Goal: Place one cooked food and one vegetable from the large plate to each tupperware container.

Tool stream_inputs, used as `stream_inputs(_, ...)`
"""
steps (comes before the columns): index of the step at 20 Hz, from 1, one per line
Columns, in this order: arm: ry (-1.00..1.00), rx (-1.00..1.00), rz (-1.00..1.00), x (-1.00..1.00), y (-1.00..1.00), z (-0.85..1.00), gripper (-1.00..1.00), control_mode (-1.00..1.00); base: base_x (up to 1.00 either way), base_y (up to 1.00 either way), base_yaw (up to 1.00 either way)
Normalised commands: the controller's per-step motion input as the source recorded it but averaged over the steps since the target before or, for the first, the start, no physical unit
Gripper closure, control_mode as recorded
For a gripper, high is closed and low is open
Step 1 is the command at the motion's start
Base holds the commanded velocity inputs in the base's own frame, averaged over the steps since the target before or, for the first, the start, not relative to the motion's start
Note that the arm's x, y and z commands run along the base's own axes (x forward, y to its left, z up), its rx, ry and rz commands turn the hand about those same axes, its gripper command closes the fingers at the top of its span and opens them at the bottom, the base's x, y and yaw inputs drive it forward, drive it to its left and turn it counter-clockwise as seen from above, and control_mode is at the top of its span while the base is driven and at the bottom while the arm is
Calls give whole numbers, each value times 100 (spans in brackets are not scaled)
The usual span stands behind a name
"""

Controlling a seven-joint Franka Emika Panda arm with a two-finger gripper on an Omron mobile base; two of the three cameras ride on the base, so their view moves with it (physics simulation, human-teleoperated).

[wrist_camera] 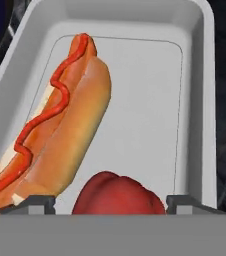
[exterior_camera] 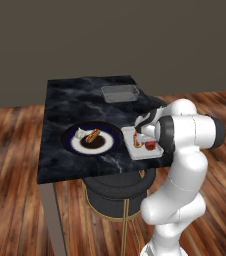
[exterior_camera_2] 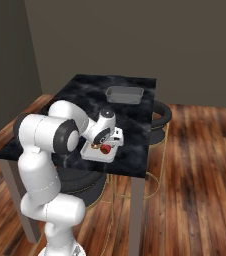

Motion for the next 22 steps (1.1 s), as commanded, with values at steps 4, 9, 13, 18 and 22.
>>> stream_inputs(4,0,0,0,-9,0,24,-100,-100,0,0,0)
stream_inputs(9,0,1,0,-39,34,52,-100,-100,0,0,0)
stream_inputs(13,0,1,1,-34,83,49,-100,-100,0,0,0)
stream_inputs(18,-14,0,9,-12,100,35,-100,-100,0,0,0)
stream_inputs(22,-11,0,5,-1,83,29,-100,-100,0,0,0)
